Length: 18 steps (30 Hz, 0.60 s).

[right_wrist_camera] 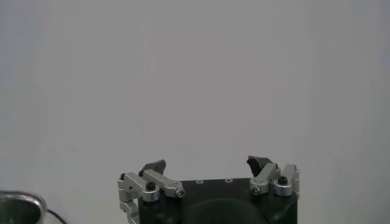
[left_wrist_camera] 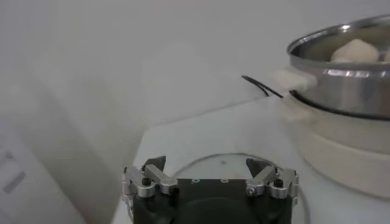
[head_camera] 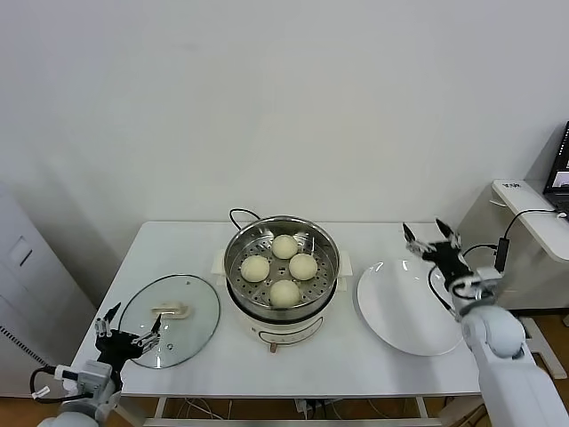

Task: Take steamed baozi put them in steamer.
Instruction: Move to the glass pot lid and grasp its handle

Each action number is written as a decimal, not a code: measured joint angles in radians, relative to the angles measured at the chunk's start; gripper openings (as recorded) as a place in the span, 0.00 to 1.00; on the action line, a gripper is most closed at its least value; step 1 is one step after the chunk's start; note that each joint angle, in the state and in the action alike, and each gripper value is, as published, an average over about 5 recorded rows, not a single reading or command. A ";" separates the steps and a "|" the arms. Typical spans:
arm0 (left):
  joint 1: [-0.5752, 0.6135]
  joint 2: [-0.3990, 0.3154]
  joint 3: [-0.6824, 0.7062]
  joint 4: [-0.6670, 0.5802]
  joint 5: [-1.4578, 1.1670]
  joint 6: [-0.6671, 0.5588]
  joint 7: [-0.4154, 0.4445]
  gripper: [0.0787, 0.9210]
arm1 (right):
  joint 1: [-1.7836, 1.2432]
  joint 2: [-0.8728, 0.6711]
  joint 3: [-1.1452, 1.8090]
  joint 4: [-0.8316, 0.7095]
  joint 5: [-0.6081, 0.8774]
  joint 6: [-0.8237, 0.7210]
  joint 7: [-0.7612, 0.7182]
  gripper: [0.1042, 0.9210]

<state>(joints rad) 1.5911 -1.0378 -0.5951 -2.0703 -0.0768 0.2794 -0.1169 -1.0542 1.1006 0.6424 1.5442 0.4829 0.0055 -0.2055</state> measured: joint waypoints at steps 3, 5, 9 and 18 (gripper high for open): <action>0.000 -0.009 0.003 0.026 0.139 -0.045 0.002 0.88 | -0.043 0.036 0.032 -0.003 -0.026 0.011 -0.010 0.88; 0.000 -0.016 0.007 0.048 0.244 -0.077 0.001 0.88 | -0.063 0.056 0.048 -0.006 -0.040 0.016 -0.014 0.88; -0.005 -0.033 0.019 0.097 0.459 -0.145 -0.003 0.88 | -0.090 0.086 0.074 -0.012 -0.062 0.024 -0.019 0.88; -0.036 -0.076 0.040 0.216 0.901 -0.289 -0.042 0.88 | -0.125 0.128 0.109 -0.023 -0.099 0.036 -0.029 0.88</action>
<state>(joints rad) 1.5548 -1.1133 -0.5547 -1.8547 0.8238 -0.0099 -0.1590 -1.1788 1.2287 0.7514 1.5212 0.3834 0.0419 -0.2341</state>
